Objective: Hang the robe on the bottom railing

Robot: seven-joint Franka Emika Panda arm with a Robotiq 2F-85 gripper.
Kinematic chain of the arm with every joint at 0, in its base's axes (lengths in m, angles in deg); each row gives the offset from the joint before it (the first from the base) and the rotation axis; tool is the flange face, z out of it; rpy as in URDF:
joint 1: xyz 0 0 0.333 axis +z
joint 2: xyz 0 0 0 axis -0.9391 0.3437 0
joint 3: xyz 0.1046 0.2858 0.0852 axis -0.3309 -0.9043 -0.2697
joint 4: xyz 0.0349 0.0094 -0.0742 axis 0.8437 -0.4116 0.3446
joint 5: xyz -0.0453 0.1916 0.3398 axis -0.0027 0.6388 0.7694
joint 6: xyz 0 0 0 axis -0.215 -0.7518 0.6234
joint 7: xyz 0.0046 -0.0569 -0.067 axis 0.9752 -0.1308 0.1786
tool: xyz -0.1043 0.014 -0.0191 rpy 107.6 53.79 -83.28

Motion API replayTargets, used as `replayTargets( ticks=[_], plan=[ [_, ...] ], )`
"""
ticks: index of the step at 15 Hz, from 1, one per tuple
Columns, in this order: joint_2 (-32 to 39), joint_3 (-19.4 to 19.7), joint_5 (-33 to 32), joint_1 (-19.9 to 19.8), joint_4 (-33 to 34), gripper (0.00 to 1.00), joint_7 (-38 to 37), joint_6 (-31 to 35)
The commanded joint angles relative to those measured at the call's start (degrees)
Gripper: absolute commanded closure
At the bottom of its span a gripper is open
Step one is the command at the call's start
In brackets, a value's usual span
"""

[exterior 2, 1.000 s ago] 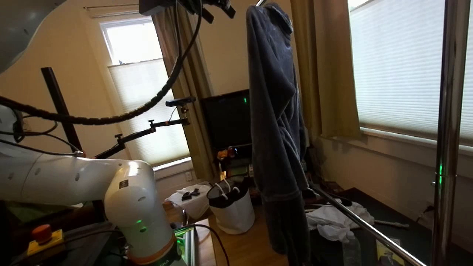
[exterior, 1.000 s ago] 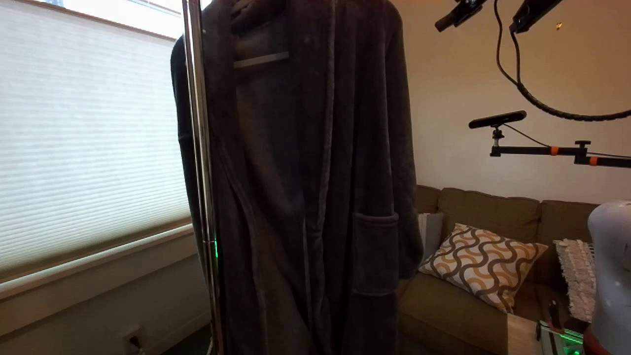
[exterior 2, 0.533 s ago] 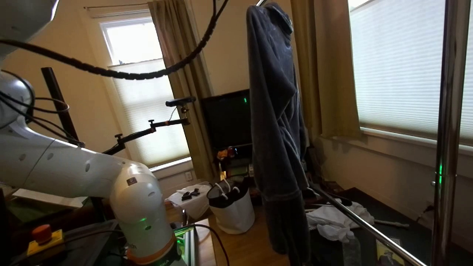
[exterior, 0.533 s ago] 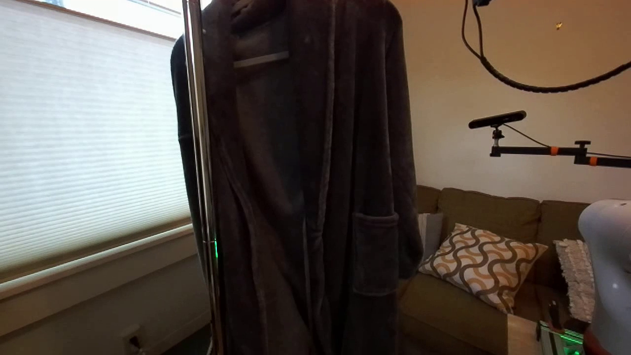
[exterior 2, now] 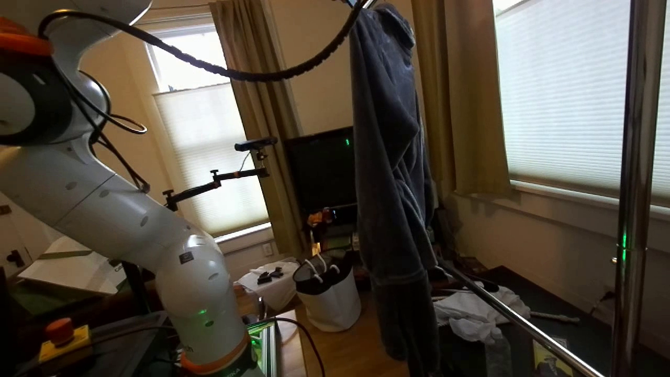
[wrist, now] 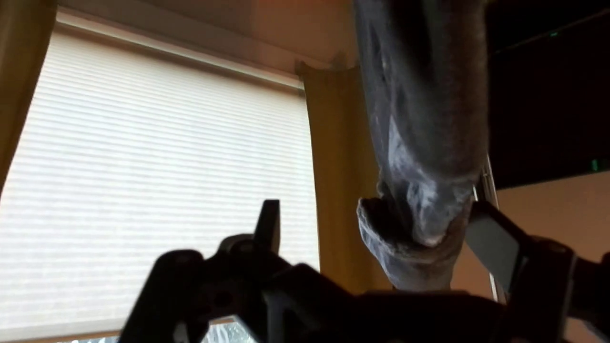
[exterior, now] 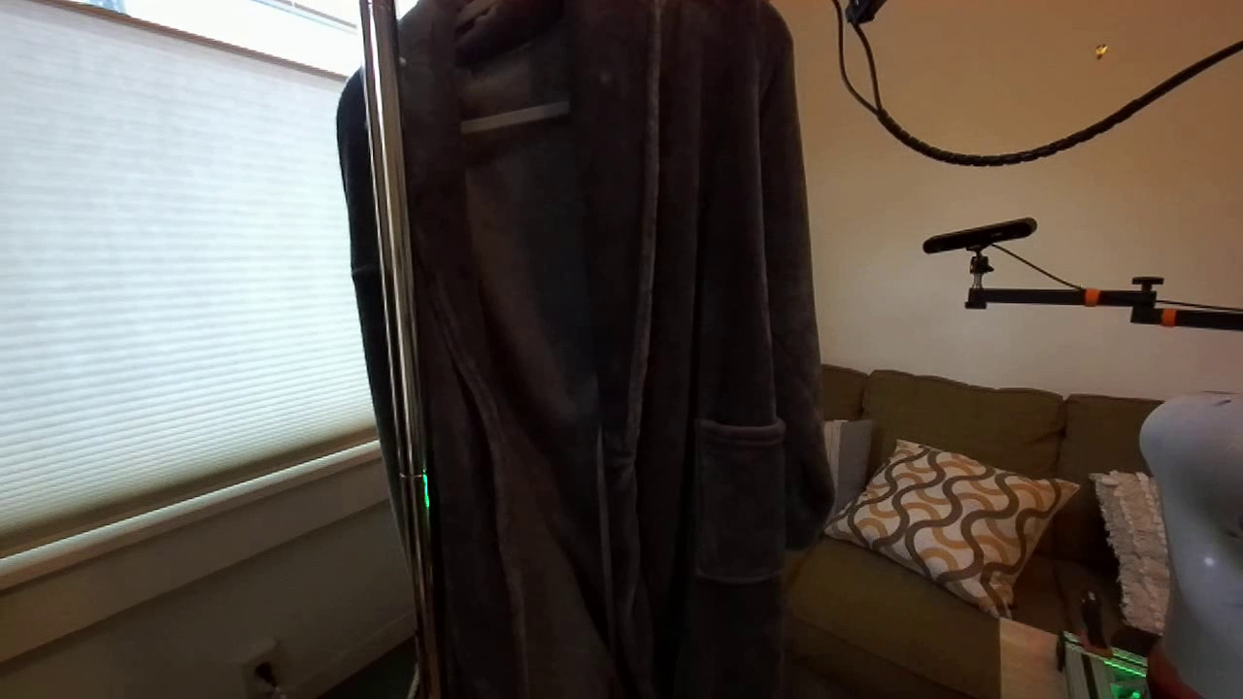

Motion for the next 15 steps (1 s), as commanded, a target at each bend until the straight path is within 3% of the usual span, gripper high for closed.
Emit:
replayTargets(
  ticks=[1,7,15],
  plan=[
    [2.96,-0.52,-0.72,-2.39,4.46,0.0,3.44,-8.99],
    [2.33,-1.11,2.12,-3.35,6.84,0.0,10.61,-18.16],
    [2.63,-2.21,3.89,-4.99,7.06,0.0,9.63,-16.62]
  ],
)
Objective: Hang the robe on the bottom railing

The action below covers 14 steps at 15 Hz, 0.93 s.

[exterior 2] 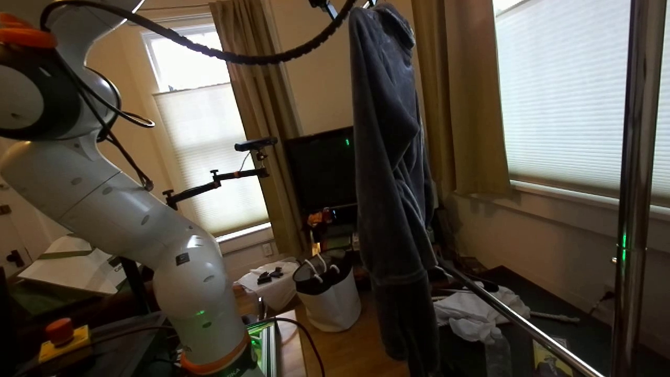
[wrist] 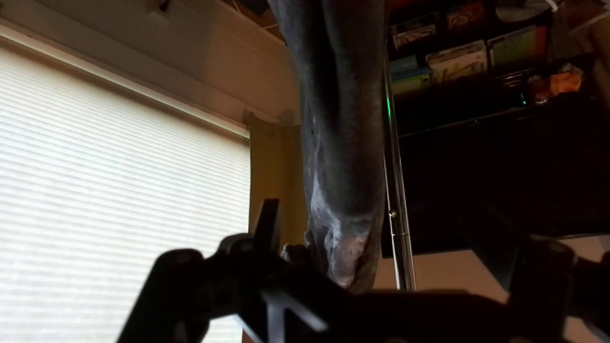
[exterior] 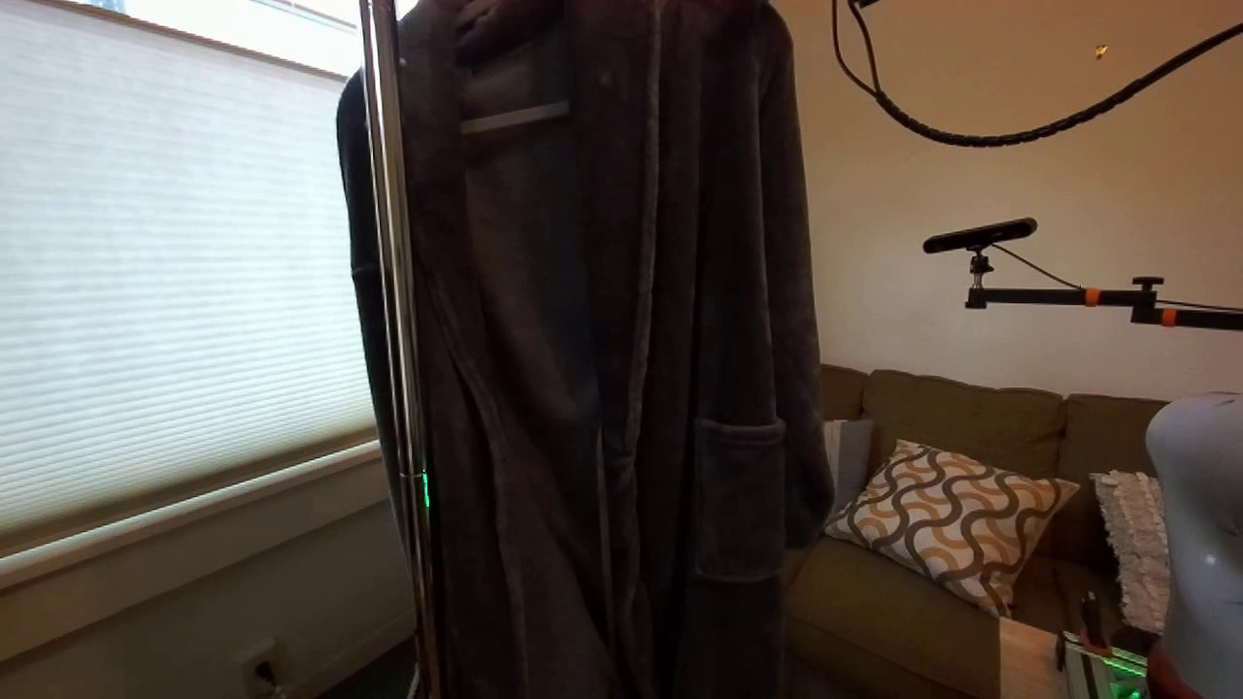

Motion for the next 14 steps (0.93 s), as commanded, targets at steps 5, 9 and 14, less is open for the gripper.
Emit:
replayTargets(
  ticks=[5,9,14],
  plan=[
    [0.52,-0.88,1.15,-1.96,0.49,0.0,0.7,-0.58],
    [-0.45,-1.38,2.1,-1.35,-0.5,0.0,1.4,0.77],
    [-0.98,-4.88,3.28,-0.35,-0.77,0.0,4.18,2.33]
  ],
)
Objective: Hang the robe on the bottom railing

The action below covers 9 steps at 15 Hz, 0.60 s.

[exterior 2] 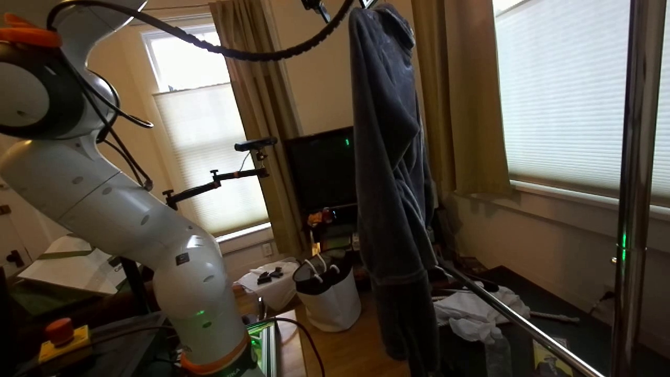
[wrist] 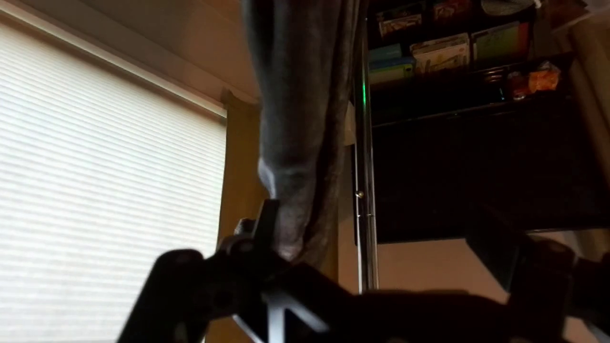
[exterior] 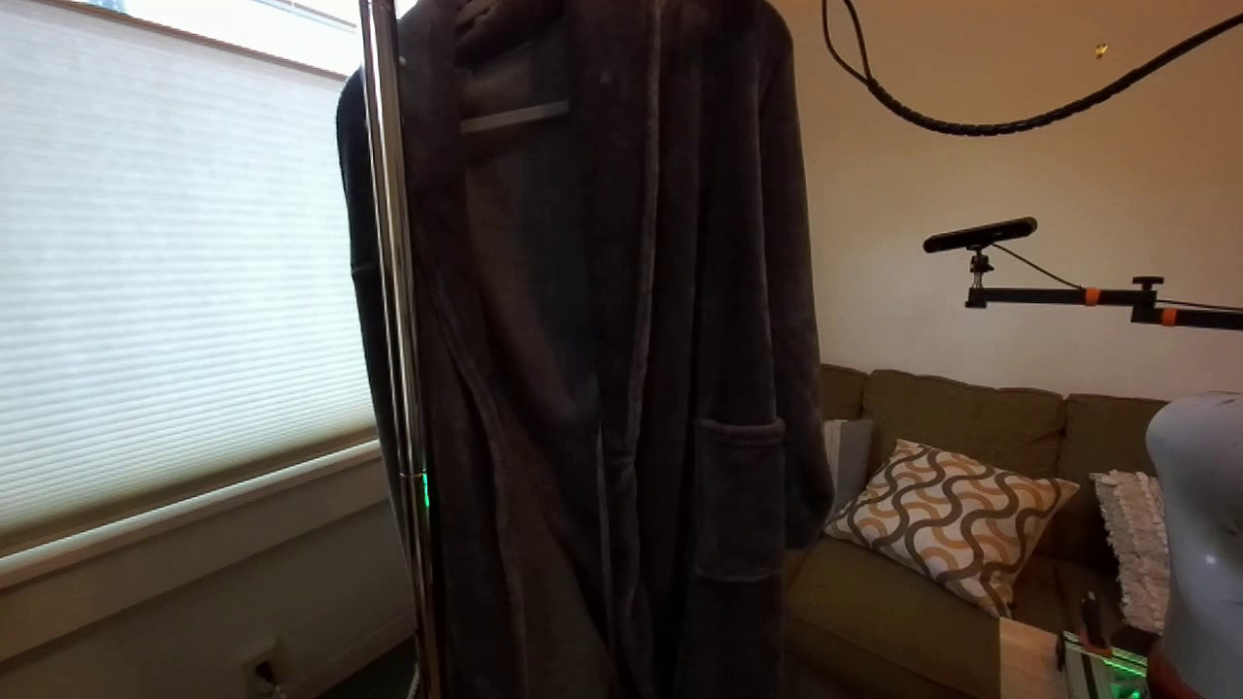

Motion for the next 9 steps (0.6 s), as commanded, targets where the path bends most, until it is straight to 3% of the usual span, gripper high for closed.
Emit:
replayTargets(
  ticks=[1,6,9],
  plan=[
    [-0.98,-3.0,-0.24,-0.76,-1.36,0.0,3.74,2.19],
    [0.2,-4.24,-1.48,-2.31,-0.74,0.0,3.23,12.78],
    [0.79,-3.6,-3.05,-1.91,-1.76,0.0,5.96,10.2]
  ],
)
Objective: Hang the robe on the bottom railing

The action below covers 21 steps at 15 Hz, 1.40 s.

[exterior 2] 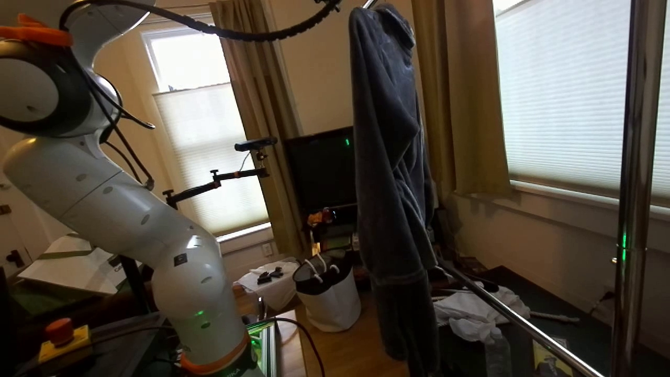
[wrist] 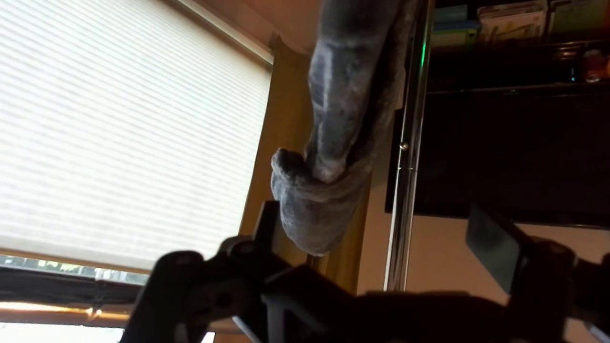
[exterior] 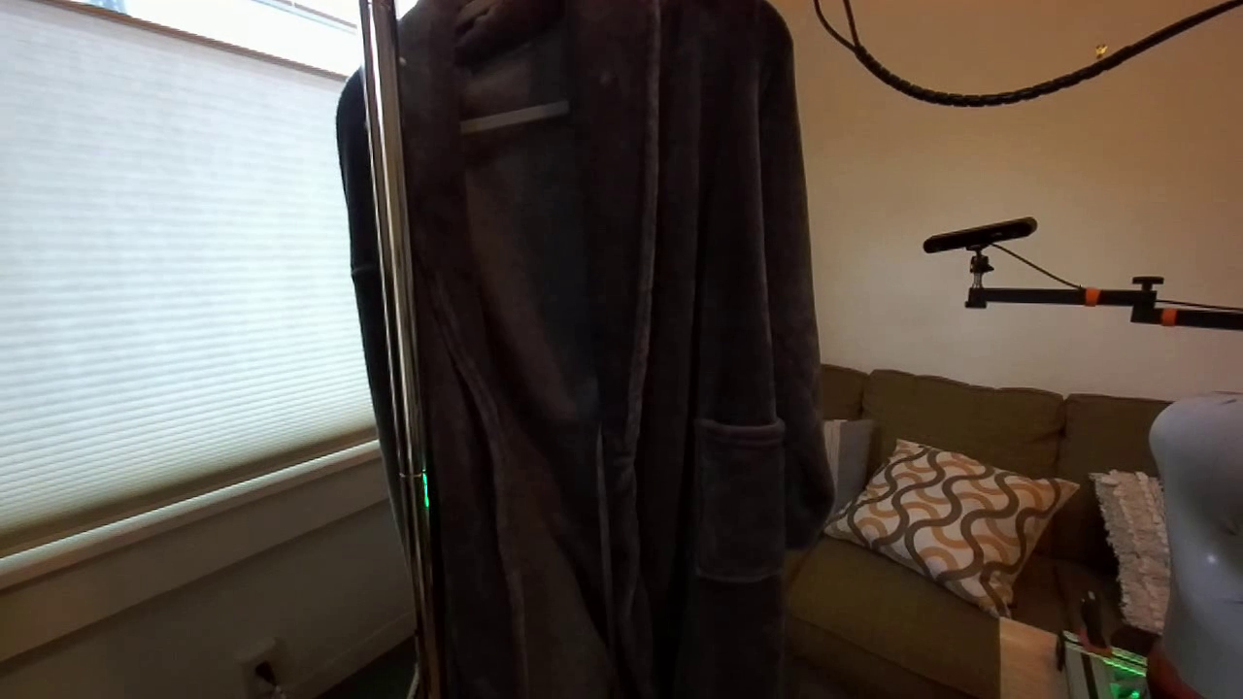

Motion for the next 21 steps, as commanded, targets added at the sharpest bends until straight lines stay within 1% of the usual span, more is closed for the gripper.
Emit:
replayTargets(
  ticks=[1,5,6,7,9,10,12,17,20,21],
  plan=[
    [0.16,0.64,-0.56,0.39,-1.45,0.0,3.01,-3.37],
    [1.08,0.23,-0.92,-0.4,-2.15,0.01,4.92,-5.5],
    [1.35,0.23,-1.03,-0.66,-2.13,0.05,5.01,-5.81],
    [1.56,0.04,-1.57,-1.09,-2.11,0.23,4.95,-5.98],
    [1.79,-0.01,-1.9,-1.45,-1.96,0.38,4.84,-6.6],
    [1.87,-0.02,-2.05,-1.61,-1.88,0.47,4.81,-6.79],
    [1.79,-0.1,-2.12,-1.89,-2.06,0.63,4.47,-6.83],
    [1.45,-0.18,-1.99,-2.26,-2.17,1.0,4.11,-6.5],
    [1.2,-0.16,-1.56,-2.54,-2.15,1.0,3.41,-5.89],
    [1.12,-0.13,-1.31,-2.63,-2.09,0.98,3.09,-5.77]
  ],
)
